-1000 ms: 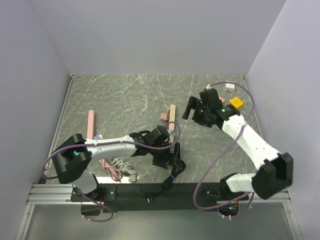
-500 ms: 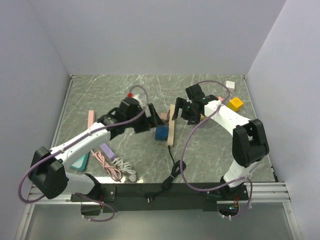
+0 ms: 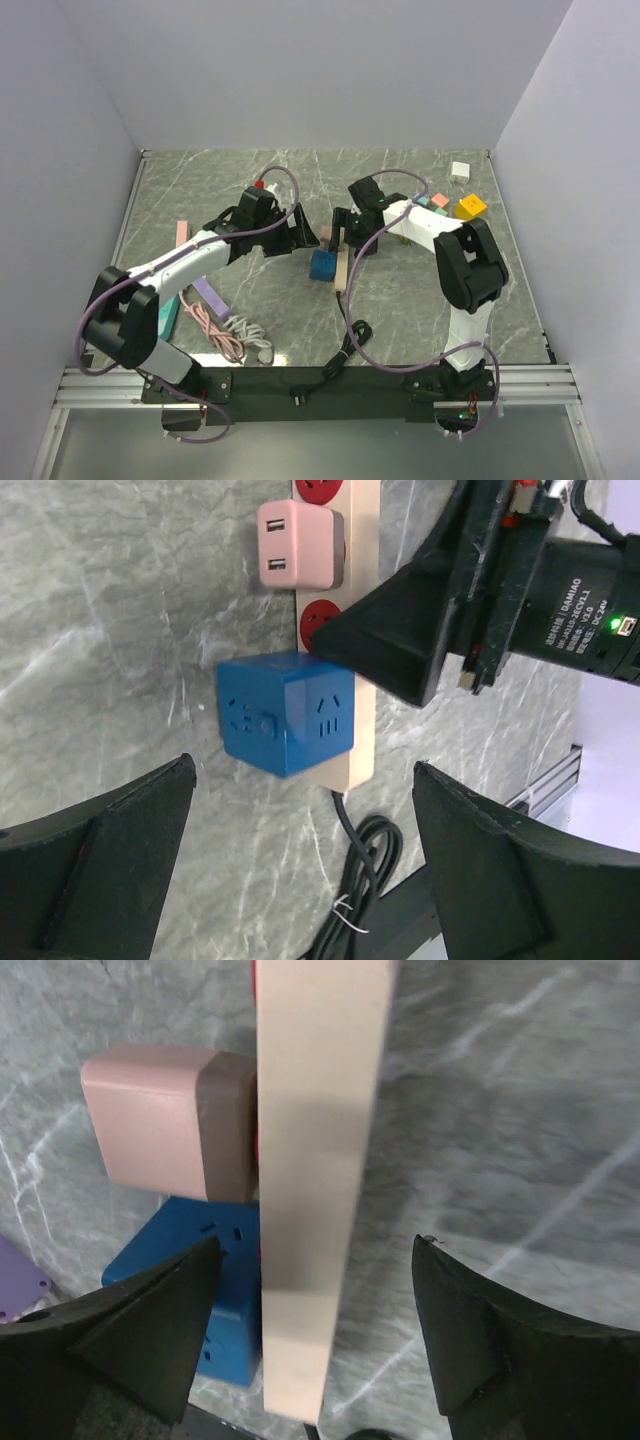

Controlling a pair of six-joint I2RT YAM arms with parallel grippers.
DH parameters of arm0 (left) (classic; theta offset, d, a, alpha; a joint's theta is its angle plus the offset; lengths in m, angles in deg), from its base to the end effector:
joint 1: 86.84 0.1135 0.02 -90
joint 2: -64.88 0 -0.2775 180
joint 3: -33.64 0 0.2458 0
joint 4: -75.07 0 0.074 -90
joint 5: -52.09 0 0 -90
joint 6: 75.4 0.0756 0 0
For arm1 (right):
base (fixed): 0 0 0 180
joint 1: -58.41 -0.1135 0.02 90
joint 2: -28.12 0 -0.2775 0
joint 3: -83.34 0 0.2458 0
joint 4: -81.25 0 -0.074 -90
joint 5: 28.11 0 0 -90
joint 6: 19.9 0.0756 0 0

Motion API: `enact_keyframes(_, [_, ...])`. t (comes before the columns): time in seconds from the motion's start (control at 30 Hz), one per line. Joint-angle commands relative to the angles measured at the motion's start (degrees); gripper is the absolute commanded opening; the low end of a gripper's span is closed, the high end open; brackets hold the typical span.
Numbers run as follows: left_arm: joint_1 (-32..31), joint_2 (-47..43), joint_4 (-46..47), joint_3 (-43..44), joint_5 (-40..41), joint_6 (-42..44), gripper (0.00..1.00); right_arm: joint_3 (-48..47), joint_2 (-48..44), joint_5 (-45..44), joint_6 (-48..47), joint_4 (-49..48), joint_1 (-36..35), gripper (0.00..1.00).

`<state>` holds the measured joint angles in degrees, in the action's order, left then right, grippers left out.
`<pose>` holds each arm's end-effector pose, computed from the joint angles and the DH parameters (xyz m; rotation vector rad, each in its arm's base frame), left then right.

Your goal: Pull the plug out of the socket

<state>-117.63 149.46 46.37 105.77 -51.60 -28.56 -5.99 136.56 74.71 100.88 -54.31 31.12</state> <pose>0.2871 -0.1919 0.2397 -0.1309 2.4454 -0.9024 0.3530 0.2010 0.1640 0.0113 2.7864 0.5913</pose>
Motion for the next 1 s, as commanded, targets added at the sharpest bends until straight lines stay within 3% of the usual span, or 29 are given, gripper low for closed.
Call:
enact_keyframes(0.0, [0.29, 2.52, 4.81, 2.3, -4.31, 3.08, 0.93, -3.55, 1.77, 1.15, 0.41, -2.79, -1.45, 0.82])
enact_keyframes(0.13, [0.29, 5.95, 5.34, 2.38, -6.25, 4.48, 0.9, -2.5, 4.14, 1.42, 1.82, -3.41, -1.89, 0.71])
enact_keyframes(0.23, [0.29, 6.48, 7.09, 0.02, -6.26, 5.1, 0.9, -0.92, 4.76, 1.94, 2.08, -4.11, -1.8, 0.54])
enact_keyframes(0.27, [0.29, 6.65, 7.27, -1.12, -6.08, 5.36, 0.9, -0.57, 4.76, 1.95, 2.09, -4.2, -1.8, 0.41])
enact_keyframes(0.33, [0.29, 6.74, 8.32, -2.36, -6.34, 5.8, 0.9, 0.57, 4.24, 2.56, 2.17, -4.81, -1.8, 0.25])
enact_keyframes(0.37, [0.29, 6.57, 8.85, -3.75, -6.78, 6.24, 0.91, 1.01, 3.97, 2.82, 2.26, -5.16, -1.46, 0.08])
enact_keyframes(0.4, [0.29, 6.57, 9.38, -4.29, -6.61, 6.5, 0.91, 1.19, 3.71, 3.26, 2.09, -5.25, -1.54, 0.01])
enact_keyframes(0.57, [0.29, 6.83, 13.42, -7.54, -10.03, 7.56, 0.99, 0.76, 3.53, 6.86, 0.95, -4.91, -0.57, 0.0])
enact_keyframes(0.97, [-0.15, 10.24, 30.21, -14.14, -11.8, 0.97, 0.99, 2.16, 3.44, 17.85, 2.17, -8.59, -0.22, 0.0])
